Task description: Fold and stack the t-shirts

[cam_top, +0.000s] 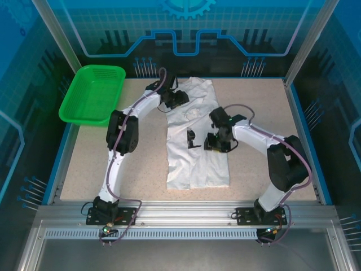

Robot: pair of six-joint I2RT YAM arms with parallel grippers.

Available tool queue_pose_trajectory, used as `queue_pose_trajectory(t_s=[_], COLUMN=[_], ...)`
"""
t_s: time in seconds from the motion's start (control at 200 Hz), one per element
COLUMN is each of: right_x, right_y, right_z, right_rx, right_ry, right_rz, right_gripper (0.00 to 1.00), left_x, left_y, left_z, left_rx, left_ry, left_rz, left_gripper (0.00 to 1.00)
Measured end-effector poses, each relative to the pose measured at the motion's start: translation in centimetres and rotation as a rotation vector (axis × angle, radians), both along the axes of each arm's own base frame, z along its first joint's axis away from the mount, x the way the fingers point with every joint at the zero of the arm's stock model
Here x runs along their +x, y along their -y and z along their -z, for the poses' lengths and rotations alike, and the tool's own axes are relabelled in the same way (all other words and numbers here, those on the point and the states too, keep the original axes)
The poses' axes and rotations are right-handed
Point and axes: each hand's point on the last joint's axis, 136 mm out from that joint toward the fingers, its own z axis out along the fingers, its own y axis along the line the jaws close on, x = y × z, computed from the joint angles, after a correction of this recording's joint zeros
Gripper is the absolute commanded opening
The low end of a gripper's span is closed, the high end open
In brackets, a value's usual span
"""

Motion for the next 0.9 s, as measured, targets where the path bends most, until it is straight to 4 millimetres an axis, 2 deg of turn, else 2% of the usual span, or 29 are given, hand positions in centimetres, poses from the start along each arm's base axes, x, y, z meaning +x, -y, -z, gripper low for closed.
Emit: queue_pose_trajectory(t_s=[0.085,0.14,0.395,0.65,0.9], right_x=[-1.6,-2.3,-6.2,-9.4,-11.4], right_y=[0.0,-0.2,-2.3,-2.0,-2.1], right_z=[1.1,1.4,2.1,1.9,2.2], right_rx=[-0.034,-0.051,-0.136,-0.196,-0.204], right_ry=[-0.031,-0.035,-0.033,-0.027,-0.037], right_rz=[-0.017,-0.03,-0.127,-0.152,-0.153], right_gripper=[0.33,0.32,0.32,0.32,0.29], left_x=[-0.2,-0.3,0.5,0.6,0.6], left_y=[-0.1,-0.1,-0.4,-0.5,-0.5], left_z=[2.8,3.9,3.5,3.5,3.6], left_rx=[0.024,0.03,0.056,0.071,0.071], left_ry=[-0.04,-0.053,-0.003,0.007,0.008], left_rz=[0.011,0.014,0.024,0.029,0.029], left_gripper=[0.47,0.47,0.48,0.48,0.49])
